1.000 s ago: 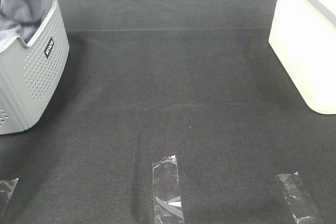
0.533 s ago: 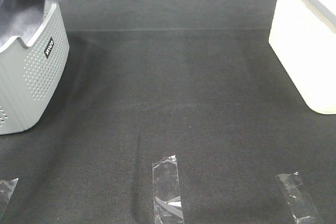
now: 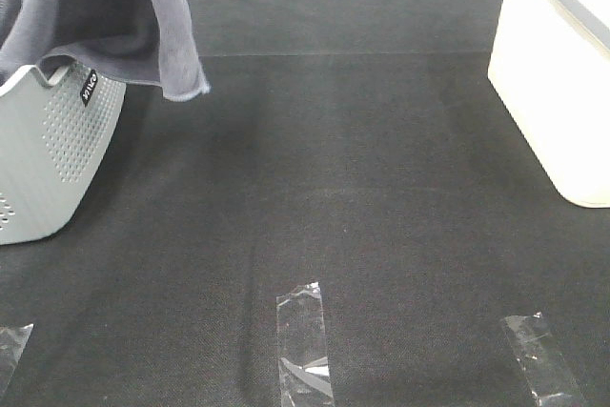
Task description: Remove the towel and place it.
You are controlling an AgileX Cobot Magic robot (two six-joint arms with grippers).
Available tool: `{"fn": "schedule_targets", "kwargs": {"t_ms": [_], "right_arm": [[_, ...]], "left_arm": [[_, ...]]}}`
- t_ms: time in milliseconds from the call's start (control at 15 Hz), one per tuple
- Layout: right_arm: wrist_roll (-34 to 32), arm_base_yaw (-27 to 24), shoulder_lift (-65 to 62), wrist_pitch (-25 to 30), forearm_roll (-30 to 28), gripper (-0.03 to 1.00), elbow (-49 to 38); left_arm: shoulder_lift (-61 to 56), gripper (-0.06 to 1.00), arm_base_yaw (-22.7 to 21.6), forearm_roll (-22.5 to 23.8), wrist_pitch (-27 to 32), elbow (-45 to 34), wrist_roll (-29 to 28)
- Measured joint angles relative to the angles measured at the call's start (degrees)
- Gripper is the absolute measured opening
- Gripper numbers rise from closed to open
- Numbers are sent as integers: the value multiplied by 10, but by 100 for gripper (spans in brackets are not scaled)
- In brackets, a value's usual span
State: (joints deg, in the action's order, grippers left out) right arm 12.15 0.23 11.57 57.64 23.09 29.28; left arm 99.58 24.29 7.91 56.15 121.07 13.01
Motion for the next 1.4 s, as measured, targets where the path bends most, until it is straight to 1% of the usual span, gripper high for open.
{"fn": "schedule_targets", "kwargs": {"t_ms": [67,133,200,400,533,667,800,867,1000,1133,1200,1267,1333,1400], "right_arm": [[65,0,52,-23,75,75,1],[122,0,91,-33,121,75,1],[180,0,126,-40,170,75,1],[371,0,241,-43,298,75,1],[478,0,314,-43,391,75,1],[578,-1,377,-41,481,75,1],[666,-1,439,-37,545,75,1],[699,-1,468,-37,566,75,1],[759,-1,517,-25,607,75,1],[802,-1,554,-15,652,75,1],[826,9,571,-15,676,75,1],[853,32,587,-20,698,75,1],[882,69,601,-40,724,75,1],[912,103,615,-77,749,75,1]], "left_arm": [[0,0,22,-4,6,0,2],[0,0,57,-5,18,0,7],[0,0,83,-5,25,0,7],[0,0,153,-5,26,0,10],[0,0,192,-5,26,0,10],[0,0,221,-5,26,0,10],[0,0,240,-5,26,0,10],[0,0,246,-5,26,0,10],[0,0,253,-6,23,0,10],[0,0,253,-13,17,0,10],[0,0,253,-17,13,0,10],[0,0,253,-19,11,0,10],[0,0,253,-21,10,0,10],[0,0,253,-21,10,0,10]]}}
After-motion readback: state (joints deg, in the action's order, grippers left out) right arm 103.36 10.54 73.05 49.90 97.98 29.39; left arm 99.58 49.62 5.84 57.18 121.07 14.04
